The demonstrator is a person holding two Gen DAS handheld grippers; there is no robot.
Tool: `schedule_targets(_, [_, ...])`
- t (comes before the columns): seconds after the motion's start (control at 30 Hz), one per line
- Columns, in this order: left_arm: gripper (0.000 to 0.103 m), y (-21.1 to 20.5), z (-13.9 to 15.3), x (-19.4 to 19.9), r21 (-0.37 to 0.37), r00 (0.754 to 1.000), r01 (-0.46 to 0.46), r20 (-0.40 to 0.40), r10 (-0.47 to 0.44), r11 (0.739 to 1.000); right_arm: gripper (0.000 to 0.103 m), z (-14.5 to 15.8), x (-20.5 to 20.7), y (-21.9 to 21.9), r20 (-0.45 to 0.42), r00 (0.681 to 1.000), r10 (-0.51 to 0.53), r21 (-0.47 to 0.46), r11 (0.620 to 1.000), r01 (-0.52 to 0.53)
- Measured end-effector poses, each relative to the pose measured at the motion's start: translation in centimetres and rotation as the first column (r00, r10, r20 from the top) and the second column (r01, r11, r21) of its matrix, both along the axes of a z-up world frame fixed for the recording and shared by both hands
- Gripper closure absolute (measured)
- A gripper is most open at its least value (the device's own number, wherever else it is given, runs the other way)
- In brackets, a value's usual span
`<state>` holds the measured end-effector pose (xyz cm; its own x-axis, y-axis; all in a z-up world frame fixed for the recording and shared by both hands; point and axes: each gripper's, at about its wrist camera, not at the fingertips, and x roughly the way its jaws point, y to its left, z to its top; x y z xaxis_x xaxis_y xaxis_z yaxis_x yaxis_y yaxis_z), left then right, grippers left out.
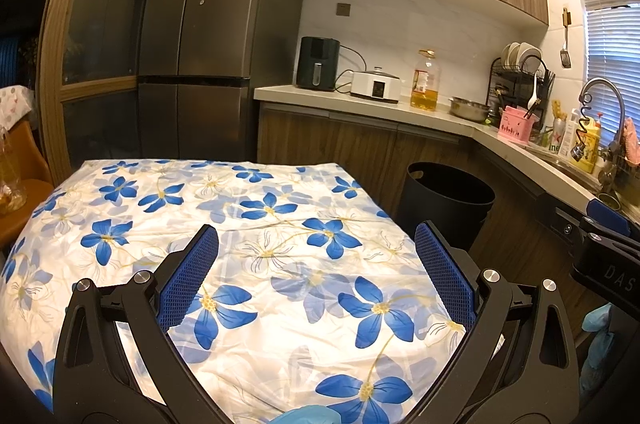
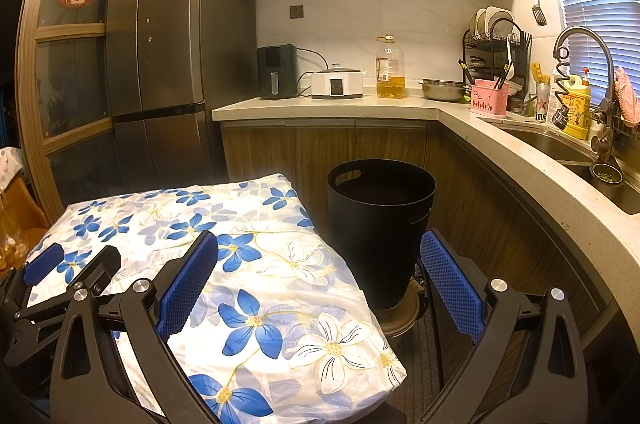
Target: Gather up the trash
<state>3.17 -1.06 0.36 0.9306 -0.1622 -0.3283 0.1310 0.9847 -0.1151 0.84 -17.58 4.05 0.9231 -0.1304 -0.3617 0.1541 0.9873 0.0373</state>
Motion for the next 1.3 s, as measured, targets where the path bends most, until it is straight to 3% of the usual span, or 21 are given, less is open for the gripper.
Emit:
schedule_targets(0.63, [0.006, -0.05, 0.23, -0.23, 0.002, 1.000, 0.012, 0.002, -0.012, 1.000, 0.006, 0.05, -0.10, 0.02, 0.003, 1.000, -0.003, 0.001, 1.000, 0.003])
schedule_targets(0.77, [0.016, -0.14, 0.42, -0.27, 0.016, 1.000, 0.023, 0.001, -0.023, 1.000, 0.006, 0.16, -0.19, 0.03, 0.004, 1.000, -0.007, 0.004, 1.000, 0.007])
schedule_targets(1.3, [0.017, -0.17, 0.51, -0.35, 0.030, 0.999, 0.036, 0.006, -0.036, 0.999, 0.006, 0.46, -0.46, 0.50, 0.016, 1.000, -0.018, 0.014, 1.000, 0.018])
